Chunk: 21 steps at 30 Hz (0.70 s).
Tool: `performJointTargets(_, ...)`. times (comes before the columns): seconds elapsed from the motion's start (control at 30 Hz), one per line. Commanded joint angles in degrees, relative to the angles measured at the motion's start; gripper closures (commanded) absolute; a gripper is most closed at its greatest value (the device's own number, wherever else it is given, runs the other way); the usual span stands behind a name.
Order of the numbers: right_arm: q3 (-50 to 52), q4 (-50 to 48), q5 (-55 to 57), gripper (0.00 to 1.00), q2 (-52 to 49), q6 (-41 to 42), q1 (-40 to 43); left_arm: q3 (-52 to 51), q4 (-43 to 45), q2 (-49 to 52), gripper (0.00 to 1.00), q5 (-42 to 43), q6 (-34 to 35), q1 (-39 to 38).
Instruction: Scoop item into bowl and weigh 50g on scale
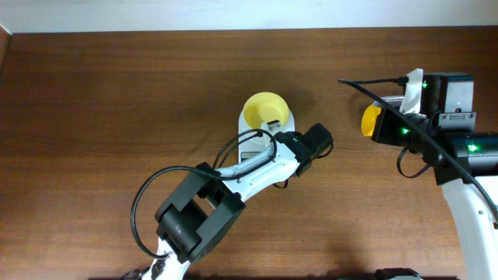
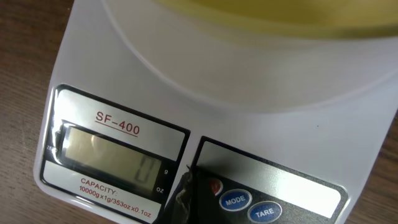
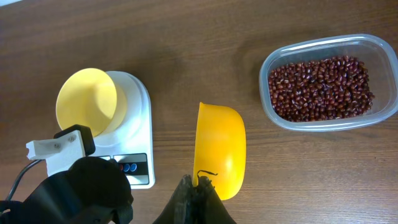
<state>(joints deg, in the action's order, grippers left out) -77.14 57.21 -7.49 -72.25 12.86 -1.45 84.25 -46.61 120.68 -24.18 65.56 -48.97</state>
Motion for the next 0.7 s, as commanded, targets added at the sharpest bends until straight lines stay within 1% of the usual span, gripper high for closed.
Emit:
performJointTargets(0.0,-1.1,-0.2,0.7,0.96,0.9,-0.7,0.3,-1.7,4.8,5.2,1.00,11.0,-2.3,-1.2)
performJointTargets(0.1,-1.1,-0.2,0.7,0.96,0.9,-0.7,0.3,-1.7,4.6,5.3,1.00,11.3,-2.4,-1.2)
performJointTargets(0.13,-1.1,-0.2,0.7,0.96,0.9,-0.7,0.3,-1.7,4.7,5.2,1.00,11.9,-4.1,-1.3)
performJointTargets(0.23,-1.1,-0.4,0.7,0.96,0.9,-0.7,0.3,-1.7,4.7,5.2,1.00,12.9,-6.2,-1.3)
performJointTargets(0.4,-1.1,-0.4,0.7,0.96,0.9,-1.1,0.3,-1.7,4.9,5.2,1.00,13.9,-7.4,-1.3)
performJointTargets(0.67,-1.1,-0.4,0.7,0.96,0.9,-2.0,0.3,-1.7,4.1,5.2,1.00,8.3,-7.3,-1.2)
